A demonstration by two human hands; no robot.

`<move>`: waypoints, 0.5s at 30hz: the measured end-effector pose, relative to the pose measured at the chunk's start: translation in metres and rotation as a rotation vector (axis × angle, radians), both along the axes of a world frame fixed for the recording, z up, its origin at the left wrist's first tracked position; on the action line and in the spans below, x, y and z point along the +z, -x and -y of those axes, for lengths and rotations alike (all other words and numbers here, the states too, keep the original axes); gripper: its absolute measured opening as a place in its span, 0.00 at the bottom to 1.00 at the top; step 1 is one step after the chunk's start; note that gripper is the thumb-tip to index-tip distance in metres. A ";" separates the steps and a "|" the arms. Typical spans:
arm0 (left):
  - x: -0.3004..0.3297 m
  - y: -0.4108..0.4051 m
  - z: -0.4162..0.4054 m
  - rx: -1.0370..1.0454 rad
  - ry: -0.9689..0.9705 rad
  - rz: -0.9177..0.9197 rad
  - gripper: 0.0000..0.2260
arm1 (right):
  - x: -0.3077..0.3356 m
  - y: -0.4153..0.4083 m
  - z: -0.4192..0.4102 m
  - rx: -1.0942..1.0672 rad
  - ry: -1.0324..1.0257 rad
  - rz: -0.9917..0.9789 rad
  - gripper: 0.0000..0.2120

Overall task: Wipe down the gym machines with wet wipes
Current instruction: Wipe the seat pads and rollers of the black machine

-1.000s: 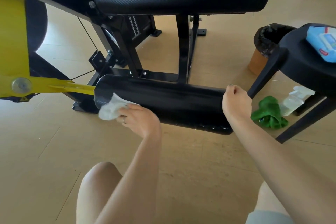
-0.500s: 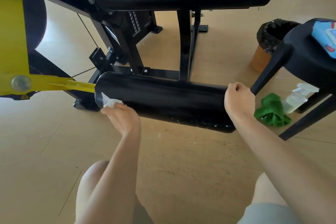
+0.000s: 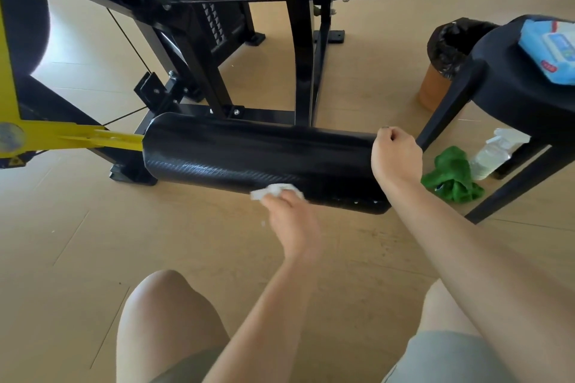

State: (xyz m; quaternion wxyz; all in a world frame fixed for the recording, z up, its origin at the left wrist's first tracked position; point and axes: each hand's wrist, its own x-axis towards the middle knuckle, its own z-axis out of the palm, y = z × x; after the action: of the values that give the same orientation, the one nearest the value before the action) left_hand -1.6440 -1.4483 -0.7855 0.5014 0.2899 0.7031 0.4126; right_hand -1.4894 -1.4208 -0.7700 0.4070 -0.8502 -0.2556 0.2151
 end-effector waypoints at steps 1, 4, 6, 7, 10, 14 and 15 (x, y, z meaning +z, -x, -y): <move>-0.006 0.015 -0.015 0.096 -0.016 -0.042 0.16 | 0.000 0.000 0.000 -0.003 -0.002 -0.008 0.17; -0.017 0.045 -0.049 0.220 -0.037 -0.106 0.17 | 0.001 0.000 0.000 -0.015 0.005 -0.021 0.17; -0.016 0.036 -0.042 0.162 -0.077 -0.133 0.14 | 0.002 0.000 -0.002 -0.012 0.019 -0.025 0.17; -0.014 0.023 -0.028 0.079 -0.119 -0.190 0.13 | 0.003 -0.001 -0.002 -0.014 0.023 -0.023 0.17; -0.014 -0.021 0.022 -0.225 -0.261 -0.394 0.07 | 0.001 -0.002 -0.003 -0.017 0.007 -0.024 0.16; -0.033 -0.047 0.049 -0.570 -0.587 -0.757 0.05 | -0.001 -0.003 0.002 -0.004 -0.053 -0.108 0.16; -0.038 -0.043 0.048 -0.623 -0.692 -0.839 0.05 | 0.000 -0.004 0.003 0.014 -0.065 -0.163 0.16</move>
State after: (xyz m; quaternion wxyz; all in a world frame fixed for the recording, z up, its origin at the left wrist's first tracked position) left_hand -1.6006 -1.4959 -0.8233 0.1565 0.7642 0.5480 0.3018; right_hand -1.4850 -1.4237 -0.7702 0.4525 -0.8144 -0.2342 0.2778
